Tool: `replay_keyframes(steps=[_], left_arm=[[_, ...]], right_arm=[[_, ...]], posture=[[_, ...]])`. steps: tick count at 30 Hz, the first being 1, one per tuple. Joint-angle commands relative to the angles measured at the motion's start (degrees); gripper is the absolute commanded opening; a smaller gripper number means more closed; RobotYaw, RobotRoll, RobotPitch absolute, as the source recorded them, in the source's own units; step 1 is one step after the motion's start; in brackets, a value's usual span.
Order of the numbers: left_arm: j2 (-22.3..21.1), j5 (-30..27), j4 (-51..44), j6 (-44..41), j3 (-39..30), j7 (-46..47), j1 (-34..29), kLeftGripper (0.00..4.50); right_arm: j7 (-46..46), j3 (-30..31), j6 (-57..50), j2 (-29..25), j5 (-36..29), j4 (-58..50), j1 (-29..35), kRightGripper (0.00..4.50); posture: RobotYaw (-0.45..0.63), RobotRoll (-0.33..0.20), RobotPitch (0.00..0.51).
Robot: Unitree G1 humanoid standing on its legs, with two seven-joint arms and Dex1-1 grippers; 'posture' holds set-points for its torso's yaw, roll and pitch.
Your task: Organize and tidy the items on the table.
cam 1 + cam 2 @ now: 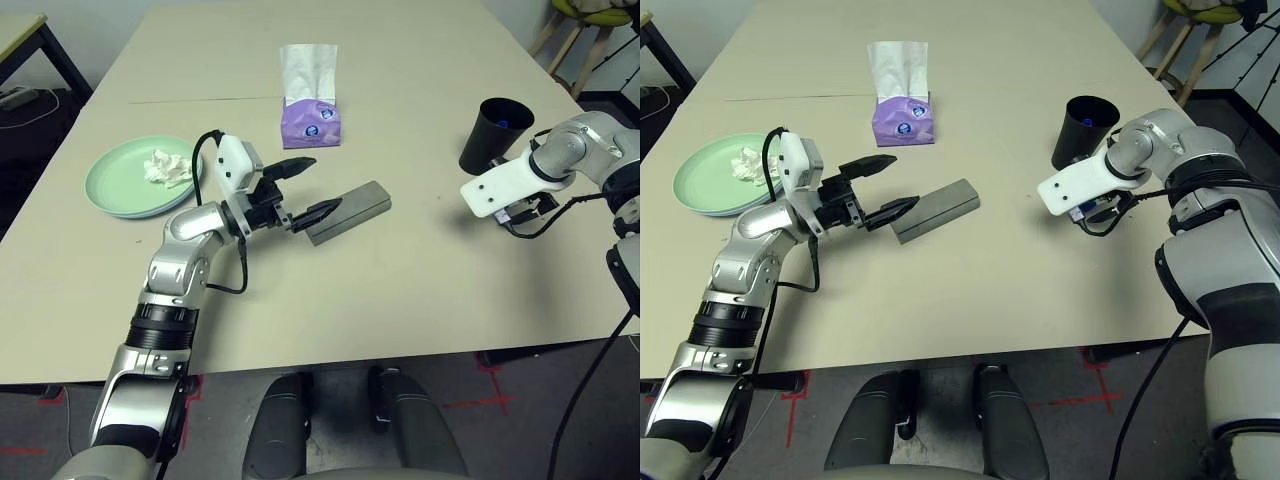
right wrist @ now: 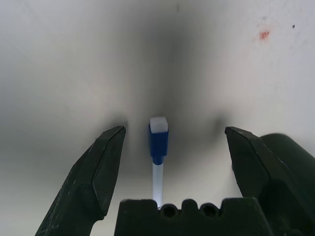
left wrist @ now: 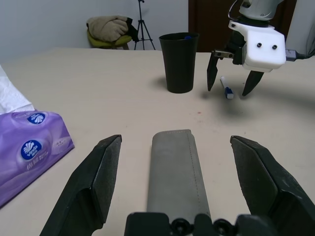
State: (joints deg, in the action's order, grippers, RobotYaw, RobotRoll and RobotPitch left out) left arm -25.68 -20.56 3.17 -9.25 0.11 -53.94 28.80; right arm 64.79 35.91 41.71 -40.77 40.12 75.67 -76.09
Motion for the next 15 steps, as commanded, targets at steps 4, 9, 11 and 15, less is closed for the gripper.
replay_keyframes(steps=[4, 9, 11, 15], left_arm=[[-0.9, -0.9, -3.2, -2.5, 0.0, 0.2, -1.9, 4.5], [-1.6, -1.6, -4.1, -4.0, -0.1, -0.1, -2.3, 4.5], [-1.7, -1.8, -4.4, -4.4, -0.1, -0.2, -2.3, 4.5], [-1.8, -2.1, -4.4, -4.8, 0.1, -0.2, -2.3, 4.5]], right_arm=[[2.1, -1.4, 1.5, -1.9, -0.9, -0.2, -0.9, 4.47], [3.7, -2.0, 2.6, -3.3, -1.7, -0.5, -0.9, 4.47], [3.8, -2.1, 2.8, -3.6, -1.6, -0.6, -0.7, 4.47], [3.6, -2.1, 3.1, -3.4, -1.3, -0.7, -0.7, 4.47]], posture=[[0.15, 0.0, 0.251], [0.11, 0.0, 0.282], [0.11, 0.0, 0.289], [0.11, 0.0, 0.301]])
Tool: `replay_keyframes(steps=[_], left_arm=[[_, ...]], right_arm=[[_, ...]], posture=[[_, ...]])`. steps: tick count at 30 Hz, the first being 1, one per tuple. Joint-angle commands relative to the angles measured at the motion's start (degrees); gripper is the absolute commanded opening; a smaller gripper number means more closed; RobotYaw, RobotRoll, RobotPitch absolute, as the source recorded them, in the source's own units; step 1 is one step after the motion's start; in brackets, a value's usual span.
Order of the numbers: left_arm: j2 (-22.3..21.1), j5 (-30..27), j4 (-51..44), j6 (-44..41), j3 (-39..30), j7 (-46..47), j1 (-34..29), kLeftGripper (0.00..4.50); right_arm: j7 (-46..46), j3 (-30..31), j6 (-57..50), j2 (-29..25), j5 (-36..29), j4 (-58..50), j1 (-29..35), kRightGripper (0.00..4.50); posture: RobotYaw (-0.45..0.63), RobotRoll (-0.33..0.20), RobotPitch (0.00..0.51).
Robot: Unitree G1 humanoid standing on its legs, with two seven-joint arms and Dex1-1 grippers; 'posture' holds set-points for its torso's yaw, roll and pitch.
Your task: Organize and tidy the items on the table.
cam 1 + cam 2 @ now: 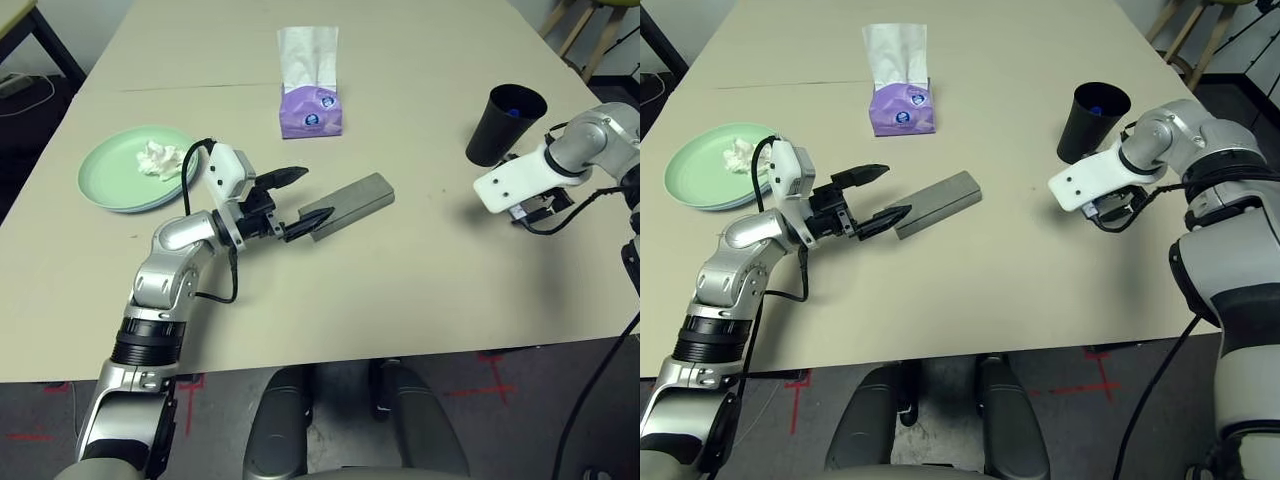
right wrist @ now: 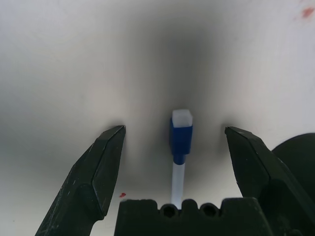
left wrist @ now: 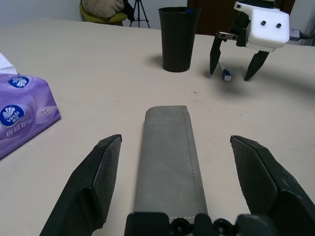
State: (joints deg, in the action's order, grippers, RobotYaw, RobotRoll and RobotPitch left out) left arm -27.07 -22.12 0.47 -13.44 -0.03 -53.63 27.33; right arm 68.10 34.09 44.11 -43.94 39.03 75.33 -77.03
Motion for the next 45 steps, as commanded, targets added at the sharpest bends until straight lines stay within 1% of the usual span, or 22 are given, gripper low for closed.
replay_keyframes(steps=[1, 5, 7, 9, 17, 18, 25, 27, 31, 33, 35, 38, 41, 43, 45], left_arm=[[-0.5, -0.6, -1.9, -0.7, 0.2, -0.5, -0.8, 4.5], [-0.8, -0.8, -2.5, -1.0, 0.1, -0.3, -1.1, 4.5], [-0.8, -0.8, -3.0, -1.1, -0.1, 0.2, -1.5, 4.5], [-0.9, -0.9, -3.7, -1.1, -0.3, 0.5, -1.8, 4.5], [-0.5, -1.7, -4.3, -0.5, -1.0, 1.2, -1.6, 4.5], [-0.4, -1.6, -4.0, -0.3, -0.9, 1.1, -1.4, 4.5], [0.1, -0.7, -2.5, 1.2, 0.0, 0.7, 0.4, 4.5], [0.1, -0.3, -2.3, 1.4, 0.3, 0.7, 1.1, 4.5], [-0.2, -0.2, -2.6, 0.9, 0.8, 0.6, 2.2, 4.5], [-0.5, -0.1, -2.3, 0.8, 1.0, 0.5, 2.6, 4.5], [-0.7, 0.1, -2.2, 0.6, 1.2, 0.5, 2.8, 4.5], [-0.8, 0.7, -1.7, 0.8, 1.4, 0.6, 3.2, 4.5], [-0.8, 1.4, -0.8, 1.1, 1.4, 1.1, 3.7, 4.5], [-0.7, 1.8, -0.5, 1.5, 1.6, 1.1, 3.6, 4.5], [-0.6, 2.0, -0.2, 1.7, 1.6, 1.0, 3.5, 4.5]], right_arm=[[0.0, 0.0, 0.8, -0.2, 0.2, -0.3, 0.2, 4.47], [-0.9, 0.5, 0.6, 0.5, 1.0, 0.0, 0.2, 4.47], [0.8, 0.4, 0.7, 0.9, 0.8, 0.3, 0.4, 4.1], [2.9, 0.3, 0.5, 1.0, 0.5, 0.5, 0.4, 3.58], [4.8, -0.6, -0.5, 0.8, -0.1, 0.6, -0.7, 0.52], [4.9, -0.6, -0.5, 0.6, -0.2, 0.5, -0.8, 0.44], [6.6, -2.5, -0.5, -0.6, -1.9, 0.1, -1.8, 0.44], [8.4, -3.9, -1.2, -0.7, -3.6, 0.0, -2.5, 0.44], [17.0, -9.1, -4.8, -0.8, -10.0, -0.5, -4.1, 0.44], [22.2, -12.3, -8.9, -0.5, -13.9, -1.0, -4.8, 0.44], [24.2, -13.7, -12.6, -0.3, -17.4, -1.1, -5.7, 0.44], [24.4, -14.6, -21.4, 0.0, -26.1, -1.9, -6.7, 0.44], [24.4, -17.0, -32.4, -0.1, -36.6, -7.0, -5.3, 0.44], [24.4, -21.7, -40.2, 0.0, -42.9, -11.6, -3.0, 0.44], [23.2, -27.7, -46.5, 0.5, -47.2, -16.7, 0.2, 0.44]], posture=[[0.11, 0.0, 0.304], [0.13, 0.0, 0.306], [0.13, 0.0, 0.307], [0.14, 0.0, 0.306], [0.14, 0.0, 0.288], [0.14, 0.0, 0.286], [0.11, 0.0, 0.268], [0.09, 0.0, 0.257], [0.07, 0.0, 0.239], [0.06, 0.0, 0.231], [0.06, 0.0, 0.226], [0.05, 0.0, 0.217], [0.05, 0.0, 0.212], [0.05, 0.0, 0.21], [0.04, 0.0, 0.209]])
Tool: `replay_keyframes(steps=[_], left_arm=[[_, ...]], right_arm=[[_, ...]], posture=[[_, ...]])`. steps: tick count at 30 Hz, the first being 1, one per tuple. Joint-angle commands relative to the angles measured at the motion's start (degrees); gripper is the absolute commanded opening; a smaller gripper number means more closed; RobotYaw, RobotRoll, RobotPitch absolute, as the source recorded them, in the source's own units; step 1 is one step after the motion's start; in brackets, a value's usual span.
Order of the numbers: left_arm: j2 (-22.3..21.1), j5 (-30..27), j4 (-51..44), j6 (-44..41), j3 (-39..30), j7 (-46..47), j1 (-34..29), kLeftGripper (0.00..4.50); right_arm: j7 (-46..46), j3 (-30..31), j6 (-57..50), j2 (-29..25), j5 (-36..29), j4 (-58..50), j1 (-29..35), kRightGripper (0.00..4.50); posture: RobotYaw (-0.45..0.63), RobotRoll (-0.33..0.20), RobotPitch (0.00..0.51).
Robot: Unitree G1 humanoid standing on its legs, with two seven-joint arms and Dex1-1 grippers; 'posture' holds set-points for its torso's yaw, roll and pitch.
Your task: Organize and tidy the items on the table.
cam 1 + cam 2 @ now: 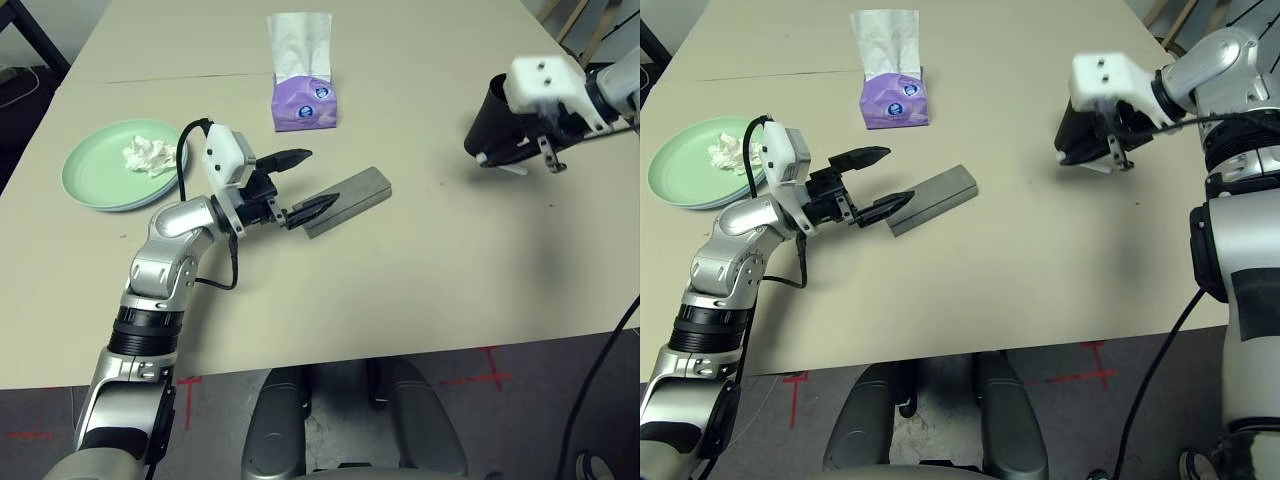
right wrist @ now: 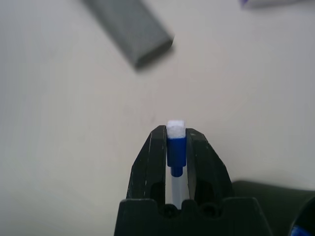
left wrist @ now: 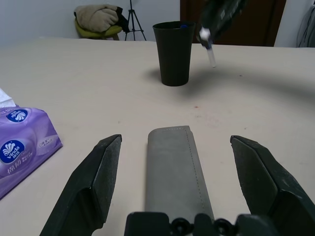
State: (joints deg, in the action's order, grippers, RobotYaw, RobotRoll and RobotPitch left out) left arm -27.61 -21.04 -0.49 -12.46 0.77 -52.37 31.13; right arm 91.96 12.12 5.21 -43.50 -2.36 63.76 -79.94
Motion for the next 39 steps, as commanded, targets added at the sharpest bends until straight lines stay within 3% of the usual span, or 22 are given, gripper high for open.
replay_keyframes(steps=[1, 5, 8, 15, 25, 39], left_arm=[[0.0, 0.9, 0.8, 0.7, 0.8, -0.3, -0.3, 4.5], [-0.3, 0.8, 0.9, 0.3, 0.9, -0.8, -0.5, 4.5], [-0.4, 0.7, 1.1, 0.2, 0.8, -0.9, -0.7, 4.5], [-0.6, 0.8, 2.6, 0.5, 0.6, -1.3, 0.2, 4.5], [-0.3, 0.9, 2.8, 0.7, 0.6, -1.0, 0.1, 4.5], [-0.5, 1.0, 2.4, 0.9, 0.2, -0.6, -0.7, 4.5]], right_arm=[[-2.2, -8.2, -10.8, 0.2, -7.9, -9.0, 5.9, 0.44], [-14.5, -18.7, -24.3, 1.7, -16.7, -27.3, 18.2, 0.44], [-21.8, -23.2, -30.5, 2.6, -20.3, -37.1, 24.4, 0.44], [-37.3, -32.4, -34.7, 5.6, -25.9, -43.5, 27.4, 0.44], [-52.5, -32.5, -21.8, 10.2, -20.9, -39.0, 27.9, 0.44], [-59.1, -32.7, -16.4, 11.9, -20.5, -37.2, 27.1, 0.44]], posture=[[0.04, 0.0, 0.209], [0.02, 0.0, 0.204], [0.02, 0.0, 0.204], [0.01, 0.0, 0.206], [0.02, 0.0, 0.215], [0.03, 0.0, 0.217]])
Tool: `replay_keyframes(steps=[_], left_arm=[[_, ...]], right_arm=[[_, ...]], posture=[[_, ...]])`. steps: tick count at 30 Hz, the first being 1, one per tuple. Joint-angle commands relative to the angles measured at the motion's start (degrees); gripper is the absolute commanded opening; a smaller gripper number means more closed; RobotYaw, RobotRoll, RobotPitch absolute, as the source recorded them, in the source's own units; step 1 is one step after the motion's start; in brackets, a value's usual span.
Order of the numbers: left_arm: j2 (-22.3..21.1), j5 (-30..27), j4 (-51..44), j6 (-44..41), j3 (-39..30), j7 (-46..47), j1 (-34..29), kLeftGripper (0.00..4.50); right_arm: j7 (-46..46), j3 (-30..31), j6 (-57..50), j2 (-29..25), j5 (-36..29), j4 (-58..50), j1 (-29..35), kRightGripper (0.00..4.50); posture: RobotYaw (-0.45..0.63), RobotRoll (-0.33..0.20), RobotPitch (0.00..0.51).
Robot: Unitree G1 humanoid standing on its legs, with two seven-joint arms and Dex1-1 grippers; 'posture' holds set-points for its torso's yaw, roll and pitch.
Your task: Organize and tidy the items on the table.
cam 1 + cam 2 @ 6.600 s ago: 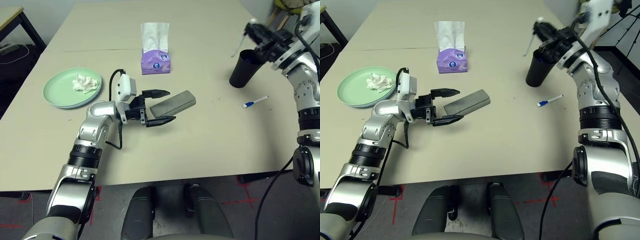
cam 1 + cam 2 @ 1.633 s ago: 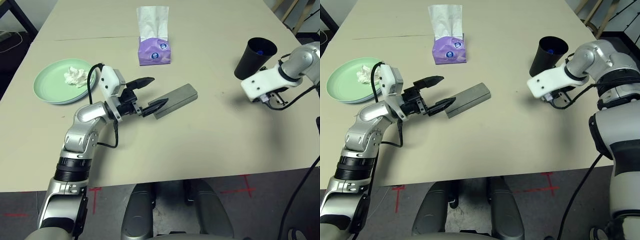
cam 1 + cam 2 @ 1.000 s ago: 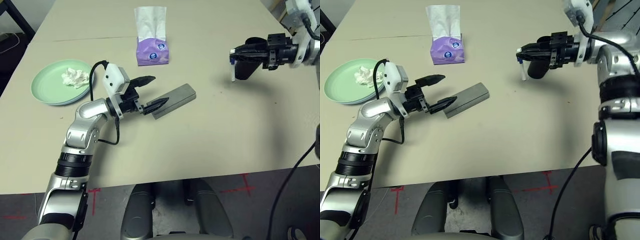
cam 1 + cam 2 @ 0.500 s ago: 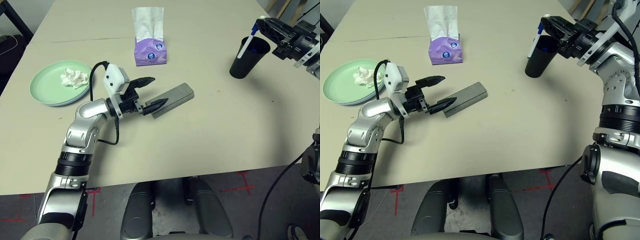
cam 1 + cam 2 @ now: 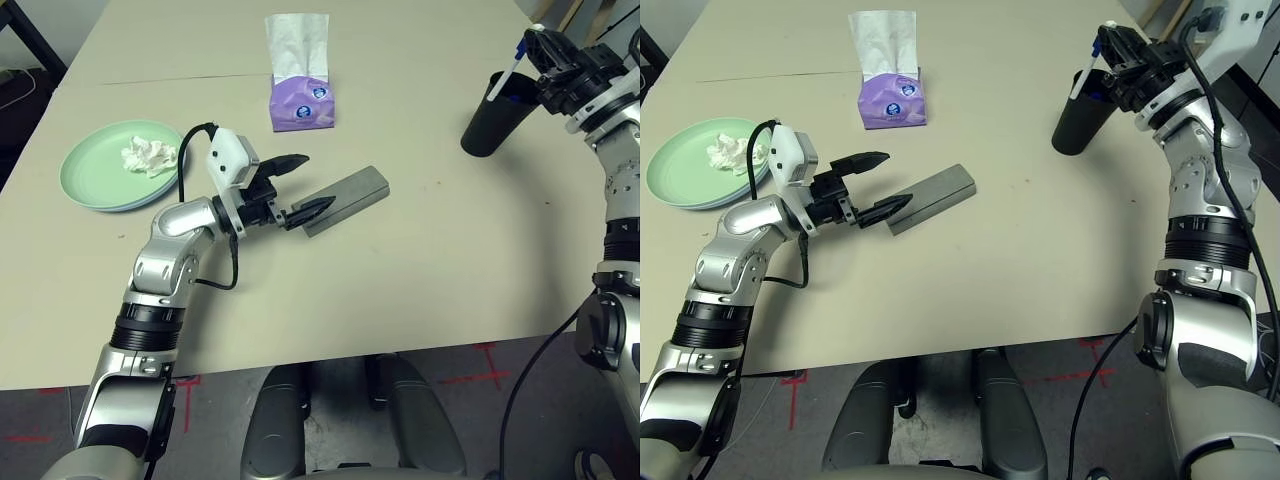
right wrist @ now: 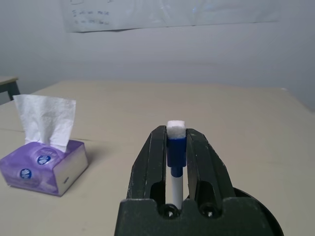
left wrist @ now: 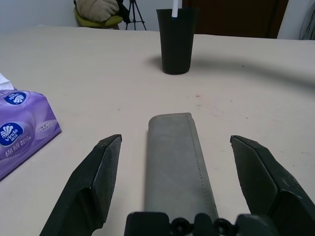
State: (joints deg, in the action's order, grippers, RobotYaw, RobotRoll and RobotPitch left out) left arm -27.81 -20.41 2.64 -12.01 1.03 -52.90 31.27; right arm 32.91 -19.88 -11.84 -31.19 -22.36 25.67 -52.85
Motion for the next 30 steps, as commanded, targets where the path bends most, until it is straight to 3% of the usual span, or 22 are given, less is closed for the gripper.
replay_keyframes(steps=[1, 16, 21, 30], left_arm=[[-0.3, 0.4, -0.6, 0.5, 0.0, -0.1, -0.8, 4.5], [-0.1, 0.8, 0.7, 1.4, 0.3, -0.4, 0.2, 4.5], [0.1, 0.9, 1.1, 1.6, 0.4, -0.3, 0.6, 4.5], [-0.1, 0.8, 1.1, 1.5, 0.2, -0.3, 0.5, 4.5]], right_arm=[[0.2, -0.6, 0.6, -0.5, -0.6, 1.0, 0.0, 0.44], [5.3, 1.3, -4.5, 1.5, -5.7, -2.8, -1.2, 0.44], [4.6, -1.1, -4.7, 2.3, -8.9, -3.7, -2.8, 0.44], [-3.9, -2.1, -3.9, -1.6, -4.7, -2.9, 1.1, 0.44]], posture=[[0.03, 0.0, 0.217], [0.02, 0.0, 0.213], [0.02, 0.0, 0.211], [0.01, 0.0, 0.208]])
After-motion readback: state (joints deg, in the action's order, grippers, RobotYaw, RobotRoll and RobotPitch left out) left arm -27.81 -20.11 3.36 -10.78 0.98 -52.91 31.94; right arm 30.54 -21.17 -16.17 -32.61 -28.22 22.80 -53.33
